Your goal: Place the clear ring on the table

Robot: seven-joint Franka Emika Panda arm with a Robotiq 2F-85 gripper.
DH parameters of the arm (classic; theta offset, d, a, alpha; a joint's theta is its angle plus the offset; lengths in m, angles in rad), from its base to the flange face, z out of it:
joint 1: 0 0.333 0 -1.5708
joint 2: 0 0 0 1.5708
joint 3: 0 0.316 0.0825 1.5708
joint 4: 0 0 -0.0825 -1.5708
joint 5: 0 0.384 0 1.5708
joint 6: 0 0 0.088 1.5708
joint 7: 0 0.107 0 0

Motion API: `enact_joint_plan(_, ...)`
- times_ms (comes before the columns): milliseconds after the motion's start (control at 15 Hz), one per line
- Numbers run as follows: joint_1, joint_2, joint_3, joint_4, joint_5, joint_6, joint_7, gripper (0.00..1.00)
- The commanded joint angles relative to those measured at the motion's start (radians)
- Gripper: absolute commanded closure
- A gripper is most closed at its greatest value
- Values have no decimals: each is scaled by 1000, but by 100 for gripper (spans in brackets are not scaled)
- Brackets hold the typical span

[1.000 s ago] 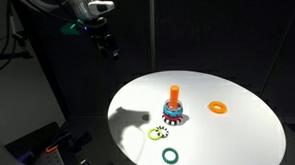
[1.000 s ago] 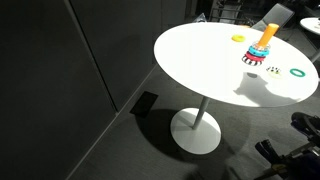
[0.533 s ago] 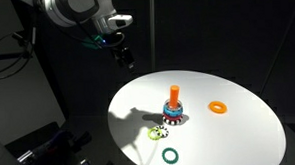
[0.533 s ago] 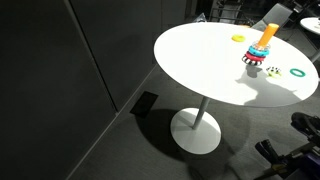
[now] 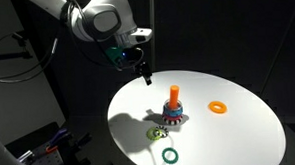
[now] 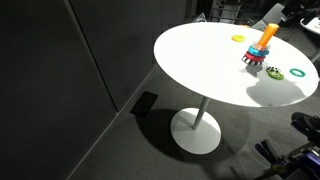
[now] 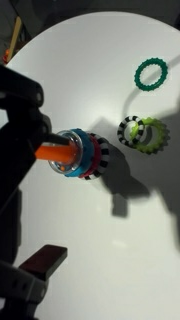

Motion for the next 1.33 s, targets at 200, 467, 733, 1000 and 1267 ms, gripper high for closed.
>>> enact_joint_plan(200, 16, 82, -51, 32, 3, 67, 3, 0)
enact_joint_plan(467, 20, 97, -57, 36, 3, 70, 3, 0)
enact_joint_plan(733, 22, 96, -57, 36, 3, 70, 3, 0)
enact_joint_plan(1000, 12, 159, -75, 57, -4, 138, 46, 0)
enact_joint_plan(1267, 19, 232, -108, 64, 17, 260, 79, 0)
